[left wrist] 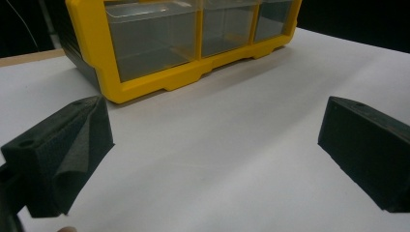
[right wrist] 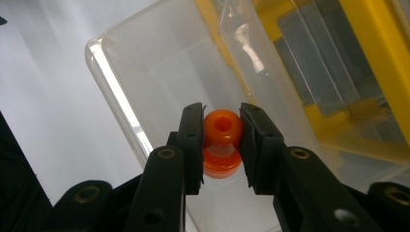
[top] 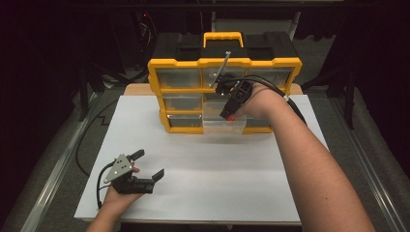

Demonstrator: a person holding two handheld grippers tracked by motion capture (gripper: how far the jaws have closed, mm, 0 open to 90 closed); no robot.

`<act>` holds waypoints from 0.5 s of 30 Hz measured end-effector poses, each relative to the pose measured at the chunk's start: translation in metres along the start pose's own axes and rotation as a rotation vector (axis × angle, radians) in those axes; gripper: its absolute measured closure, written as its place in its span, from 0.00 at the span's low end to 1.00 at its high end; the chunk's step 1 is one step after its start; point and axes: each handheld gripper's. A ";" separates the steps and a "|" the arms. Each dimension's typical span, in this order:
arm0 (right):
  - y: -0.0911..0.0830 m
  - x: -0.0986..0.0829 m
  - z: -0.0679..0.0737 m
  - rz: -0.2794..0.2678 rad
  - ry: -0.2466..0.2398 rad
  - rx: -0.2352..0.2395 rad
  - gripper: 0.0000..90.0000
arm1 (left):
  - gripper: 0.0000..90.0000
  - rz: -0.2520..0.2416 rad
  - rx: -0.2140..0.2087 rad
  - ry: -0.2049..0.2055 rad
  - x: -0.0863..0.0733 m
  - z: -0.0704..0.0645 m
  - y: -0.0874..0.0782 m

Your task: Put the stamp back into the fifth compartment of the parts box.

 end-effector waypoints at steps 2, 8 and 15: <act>0.002 0.001 0.000 0.000 -0.008 0.001 0.81 | 0.00 -0.002 0.001 -0.002 0.000 0.000 0.000; 0.005 0.003 0.002 0.007 -0.016 -0.007 0.81 | 0.00 -0.003 0.000 -0.002 0.000 0.001 -0.001; -0.001 0.002 0.001 -0.019 -0.024 -0.021 0.79 | 0.00 -0.001 -0.003 0.001 0.000 0.001 0.000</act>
Point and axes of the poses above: each handheld gripper's, and its own axes: y roughly forward along the jaws, x roughly out of its top, z roughly to its left, and after that the axes turned 12 degrees about x, right-handed
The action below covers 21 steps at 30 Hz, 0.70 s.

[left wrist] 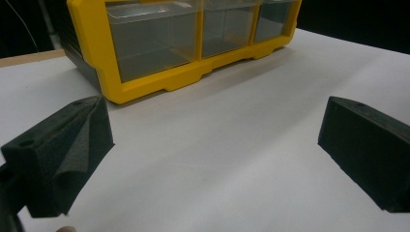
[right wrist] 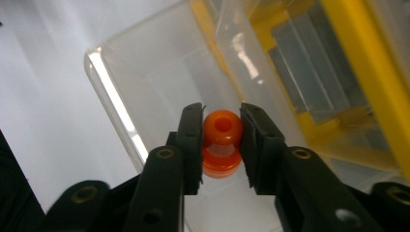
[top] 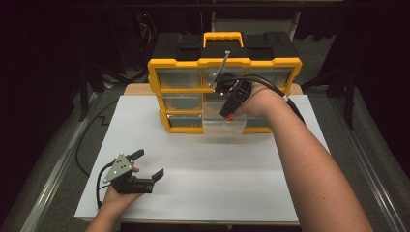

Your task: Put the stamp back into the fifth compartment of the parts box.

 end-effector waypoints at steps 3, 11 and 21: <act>-0.008 -0.001 -0.001 -0.043 0.007 0.013 0.48 | 0.00 0.000 -0.002 -0.004 0.000 0.000 0.000; -0.021 -0.013 0.001 -0.043 0.037 0.014 0.31 | 0.00 0.006 -0.003 -0.001 0.000 -0.001 0.001; -0.029 -0.036 0.007 -0.026 0.050 0.015 0.27 | 0.00 0.007 -0.001 -0.010 0.000 -0.001 0.002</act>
Point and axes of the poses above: each handheld gripper's, and its own axes: y roughly forward along the jaws, x roughly out of its top, z roughly to its left, and after that the axes turned 12 degrees about x, right-handed
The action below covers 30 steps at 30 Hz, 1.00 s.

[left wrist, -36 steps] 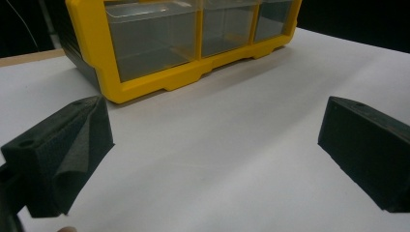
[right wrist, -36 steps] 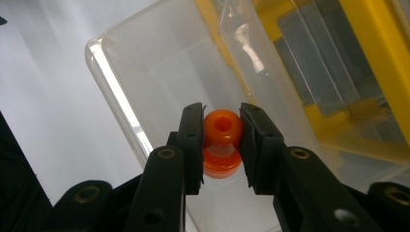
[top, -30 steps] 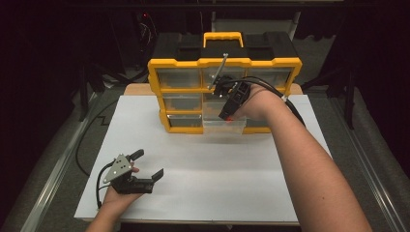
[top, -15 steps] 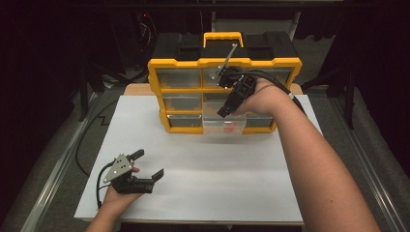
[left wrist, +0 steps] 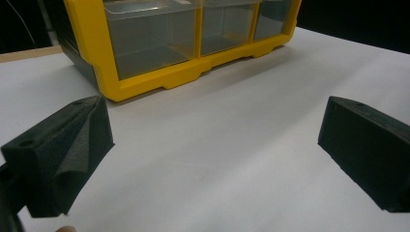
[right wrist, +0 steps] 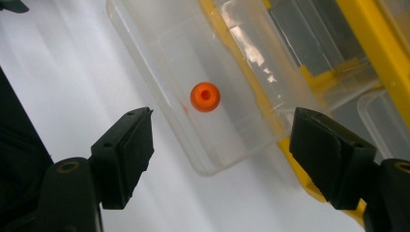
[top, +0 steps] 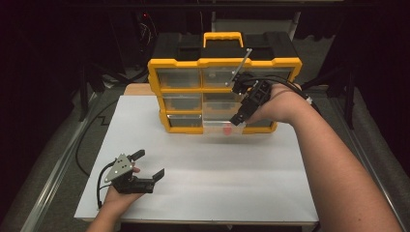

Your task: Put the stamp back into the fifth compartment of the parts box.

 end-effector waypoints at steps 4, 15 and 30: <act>-0.002 -0.010 0.001 -0.003 0.006 0.000 0.26 | 0.00 0.003 0.000 0.001 0.000 0.000 0.000; -0.006 -0.037 0.006 0.011 0.044 -0.001 0.21 | 0.00 0.006 0.002 0.003 0.000 0.000 0.001; -0.004 -0.076 0.004 0.025 0.086 -0.009 0.11 | 0.00 0.013 0.002 0.006 -0.001 0.000 0.001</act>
Point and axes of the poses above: each handheld gripper's, and its own axes: y roughly forward along the jaws, x roughly out of its top, z roughly to its left, and after that the axes turned 12 degrees about x, right-handed
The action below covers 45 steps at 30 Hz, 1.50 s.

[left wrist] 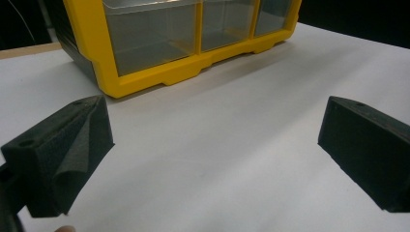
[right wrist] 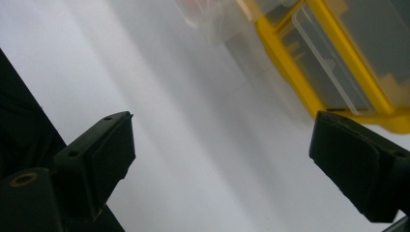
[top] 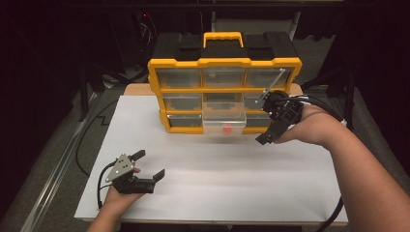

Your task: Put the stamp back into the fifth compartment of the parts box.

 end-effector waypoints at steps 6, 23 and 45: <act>0.007 -0.019 -0.002 0.014 0.025 -0.017 0.00 | 0.00 -0.001 0.002 -0.002 0.000 0.000 0.000; 0.035 -0.044 -0.008 0.052 0.055 -0.038 0.00 | 0.00 -0.001 0.002 -0.004 0.000 0.000 0.000; 0.102 -0.063 -0.017 0.125 0.083 -0.056 0.00 | 0.00 -0.002 0.001 -0.013 0.000 0.001 0.000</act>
Point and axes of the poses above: each handheld gripper's, and its own axes: y roughly forward along the jaws, x roughly out of its top, z roughly to its left, and after that the axes turned 12 degrees about x, right-handed
